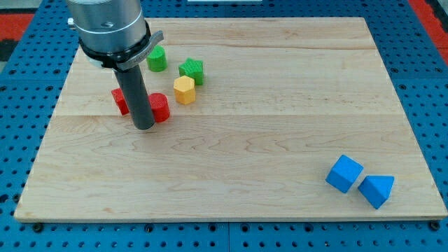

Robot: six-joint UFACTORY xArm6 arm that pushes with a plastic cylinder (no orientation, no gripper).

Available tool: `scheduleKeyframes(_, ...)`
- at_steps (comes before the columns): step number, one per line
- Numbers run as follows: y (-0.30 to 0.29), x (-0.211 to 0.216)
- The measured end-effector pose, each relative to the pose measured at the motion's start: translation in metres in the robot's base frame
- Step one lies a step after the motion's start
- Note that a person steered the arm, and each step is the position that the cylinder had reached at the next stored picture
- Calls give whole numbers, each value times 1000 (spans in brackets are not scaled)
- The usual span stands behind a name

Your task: Slide the blue cube left below the yellow heart

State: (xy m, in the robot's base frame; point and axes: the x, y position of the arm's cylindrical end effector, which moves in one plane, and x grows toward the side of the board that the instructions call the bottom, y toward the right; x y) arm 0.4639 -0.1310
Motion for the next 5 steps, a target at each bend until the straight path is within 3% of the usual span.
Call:
scheduleKeyframes(1,3,18)
scheduleKeyframes(2,74,30)
scheduleKeyframes(4,309,47)
scheduleKeyframes(5,384,85)
